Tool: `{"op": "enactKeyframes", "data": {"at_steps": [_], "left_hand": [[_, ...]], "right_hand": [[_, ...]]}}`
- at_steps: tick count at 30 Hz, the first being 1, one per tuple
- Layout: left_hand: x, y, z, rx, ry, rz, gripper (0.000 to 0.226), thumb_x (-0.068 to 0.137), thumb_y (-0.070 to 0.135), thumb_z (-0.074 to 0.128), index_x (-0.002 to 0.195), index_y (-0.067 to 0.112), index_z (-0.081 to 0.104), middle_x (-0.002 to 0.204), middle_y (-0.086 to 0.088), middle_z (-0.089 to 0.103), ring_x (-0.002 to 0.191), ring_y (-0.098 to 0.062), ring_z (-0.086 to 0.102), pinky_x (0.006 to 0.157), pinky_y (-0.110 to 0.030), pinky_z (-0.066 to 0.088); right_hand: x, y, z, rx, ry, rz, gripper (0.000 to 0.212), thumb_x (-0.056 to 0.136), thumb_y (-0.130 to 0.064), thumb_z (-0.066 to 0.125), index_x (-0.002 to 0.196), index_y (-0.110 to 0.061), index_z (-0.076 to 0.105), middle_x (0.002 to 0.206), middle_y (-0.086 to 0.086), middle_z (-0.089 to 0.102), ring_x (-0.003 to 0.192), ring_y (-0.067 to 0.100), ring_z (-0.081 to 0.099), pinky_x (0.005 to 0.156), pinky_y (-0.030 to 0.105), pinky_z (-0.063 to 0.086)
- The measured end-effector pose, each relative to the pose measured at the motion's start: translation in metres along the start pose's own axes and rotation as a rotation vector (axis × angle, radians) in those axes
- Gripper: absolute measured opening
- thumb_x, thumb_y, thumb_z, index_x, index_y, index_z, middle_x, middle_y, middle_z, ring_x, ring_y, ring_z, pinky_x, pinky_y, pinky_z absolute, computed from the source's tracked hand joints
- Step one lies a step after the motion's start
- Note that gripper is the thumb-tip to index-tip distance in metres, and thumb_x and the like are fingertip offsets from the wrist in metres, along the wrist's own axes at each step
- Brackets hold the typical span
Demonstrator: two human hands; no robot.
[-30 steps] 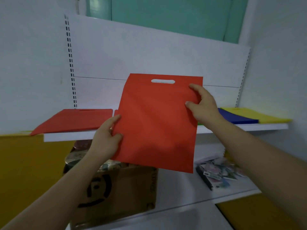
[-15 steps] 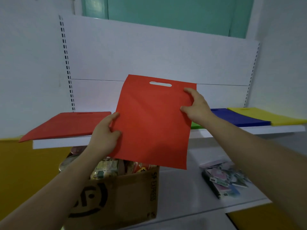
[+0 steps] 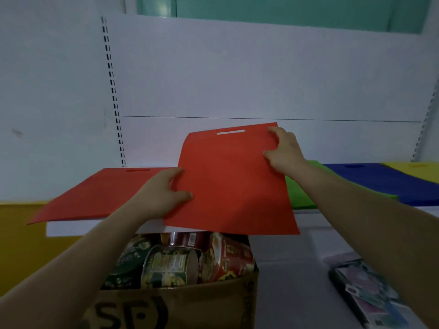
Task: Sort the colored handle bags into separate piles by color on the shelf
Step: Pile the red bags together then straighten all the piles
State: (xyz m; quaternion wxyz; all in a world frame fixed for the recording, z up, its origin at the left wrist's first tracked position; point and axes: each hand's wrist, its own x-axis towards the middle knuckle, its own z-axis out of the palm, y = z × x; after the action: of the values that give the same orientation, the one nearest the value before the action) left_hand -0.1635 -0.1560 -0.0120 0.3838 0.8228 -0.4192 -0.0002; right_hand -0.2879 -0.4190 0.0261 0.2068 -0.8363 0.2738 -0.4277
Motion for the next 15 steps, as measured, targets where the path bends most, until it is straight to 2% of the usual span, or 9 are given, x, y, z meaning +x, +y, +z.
{"op": "enactKeyframes", "data": {"at_steps": [3, 5, 8, 11, 15], "left_hand": [[0.010, -0.002, 0.005, 0.060, -0.063, -0.044, 0.073, 0.086, 0.030, 0.067, 0.147, 0.017, 0.030, 0.148, -0.005, 0.037, 0.127, -0.021, 0.044, 0.098, -0.026, 0.034], [0.016, -0.003, 0.008, 0.099, -0.092, -0.084, 0.072, 0.087, 0.033, 0.065, 0.148, 0.017, 0.030, 0.148, -0.005, 0.038, 0.126, -0.021, 0.045, 0.093, -0.022, 0.033], [0.025, -0.008, 0.012, 0.164, -0.127, -0.146, 0.072, 0.087, 0.041, 0.063, 0.147, 0.019, 0.030, 0.150, -0.005, 0.035, 0.130, -0.022, 0.041, 0.102, -0.028, 0.033], [0.031, -0.013, 0.014, 0.254, -0.131, -0.174, 0.069, 0.086, 0.046, 0.061, 0.145, 0.022, 0.034, 0.149, -0.004, 0.037, 0.132, -0.022, 0.040, 0.106, -0.033, 0.032], [0.028, -0.013, 0.012, 0.405, -0.134, -0.066, 0.068, 0.086, 0.054, 0.056, 0.144, 0.028, 0.034, 0.154, 0.002, 0.028, 0.138, -0.019, 0.031, 0.111, -0.033, 0.025]], "right_hand": [[0.013, 0.008, 0.018, -0.070, -0.094, -0.014, 0.062, 0.086, -0.012, 0.062, 0.142, -0.020, 0.037, 0.136, 0.014, 0.035, 0.115, 0.026, 0.050, 0.086, 0.017, 0.031], [0.021, 0.016, 0.031, -0.114, -0.169, -0.022, 0.060, 0.088, -0.014, 0.060, 0.142, -0.020, 0.037, 0.137, 0.015, 0.034, 0.114, 0.028, 0.051, 0.090, 0.020, 0.034], [0.030, 0.028, 0.049, -0.213, -0.269, -0.035, 0.058, 0.090, -0.019, 0.059, 0.143, -0.018, 0.036, 0.138, 0.017, 0.034, 0.118, 0.031, 0.049, 0.098, 0.027, 0.036], [0.036, 0.038, 0.064, -0.306, -0.416, 0.002, 0.059, 0.090, -0.030, 0.059, 0.143, -0.018, 0.036, 0.139, 0.018, 0.037, 0.121, 0.032, 0.048, 0.099, 0.031, 0.038], [0.039, 0.044, 0.072, -0.443, -0.547, -0.035, 0.059, 0.090, -0.047, 0.055, 0.142, -0.022, 0.040, 0.144, 0.015, 0.038, 0.129, 0.031, 0.042, 0.105, 0.033, 0.035]]}}
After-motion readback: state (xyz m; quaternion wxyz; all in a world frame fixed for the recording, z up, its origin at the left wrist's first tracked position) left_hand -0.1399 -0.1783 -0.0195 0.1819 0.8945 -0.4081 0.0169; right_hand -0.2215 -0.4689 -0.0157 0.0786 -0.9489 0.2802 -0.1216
